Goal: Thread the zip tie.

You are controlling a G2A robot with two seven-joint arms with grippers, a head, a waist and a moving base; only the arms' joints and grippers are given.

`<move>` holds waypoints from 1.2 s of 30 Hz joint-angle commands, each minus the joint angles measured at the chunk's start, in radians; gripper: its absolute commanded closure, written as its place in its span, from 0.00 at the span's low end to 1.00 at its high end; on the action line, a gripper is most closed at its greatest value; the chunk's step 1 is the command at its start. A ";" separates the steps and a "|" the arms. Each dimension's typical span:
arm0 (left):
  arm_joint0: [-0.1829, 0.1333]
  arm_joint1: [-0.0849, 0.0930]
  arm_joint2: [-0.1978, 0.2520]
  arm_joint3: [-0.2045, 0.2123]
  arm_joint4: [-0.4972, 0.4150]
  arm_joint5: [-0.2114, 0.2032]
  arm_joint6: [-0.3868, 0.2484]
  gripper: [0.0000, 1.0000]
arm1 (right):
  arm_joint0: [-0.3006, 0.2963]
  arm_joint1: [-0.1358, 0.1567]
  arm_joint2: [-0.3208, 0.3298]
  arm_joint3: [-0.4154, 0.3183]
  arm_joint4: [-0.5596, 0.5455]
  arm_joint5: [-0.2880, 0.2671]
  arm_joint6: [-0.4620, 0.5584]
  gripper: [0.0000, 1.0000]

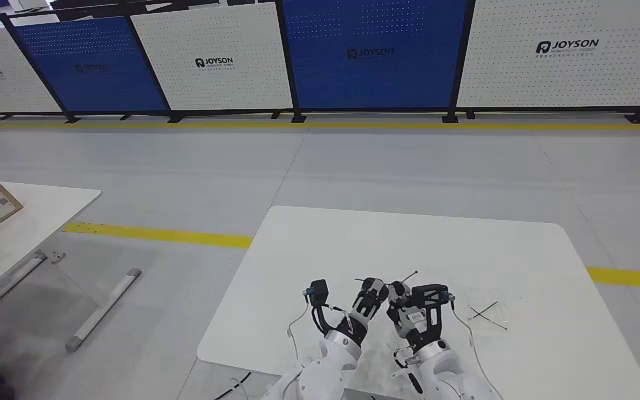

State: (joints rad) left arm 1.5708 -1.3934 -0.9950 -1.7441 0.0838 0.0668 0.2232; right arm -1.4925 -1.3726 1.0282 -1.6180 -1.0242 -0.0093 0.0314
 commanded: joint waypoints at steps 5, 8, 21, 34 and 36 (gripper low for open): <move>0.006 0.001 -0.003 -0.003 -0.008 -0.047 -0.009 1.00 | 0.004 -0.001 0.001 0.008 0.007 -0.003 0.005 1.00; 0.010 0.002 -0.003 -0.003 -0.005 -0.069 -0.017 1.00 | 0.006 -0.002 -0.003 0.012 0.005 -0.004 0.007 1.00; 0.027 0.005 -0.007 -0.015 -0.015 -0.144 -0.025 1.00 | 0.008 -0.002 -0.010 0.018 -0.024 -0.010 0.020 1.00; 0.061 0.009 -0.010 -0.064 -0.029 -0.202 -0.018 1.00 | 0.008 -0.002 -0.007 0.024 -0.030 -0.015 0.023 1.00; 0.070 0.010 -0.010 -0.074 -0.023 -0.209 -0.020 1.00 | 0.009 -0.002 -0.007 0.025 -0.031 -0.015 0.022 1.00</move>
State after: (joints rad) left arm 1.6358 -1.3839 -1.0050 -1.8129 0.0574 -0.1385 0.2041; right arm -1.4841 -1.3747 1.0211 -1.5938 -1.0546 -0.0241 0.0543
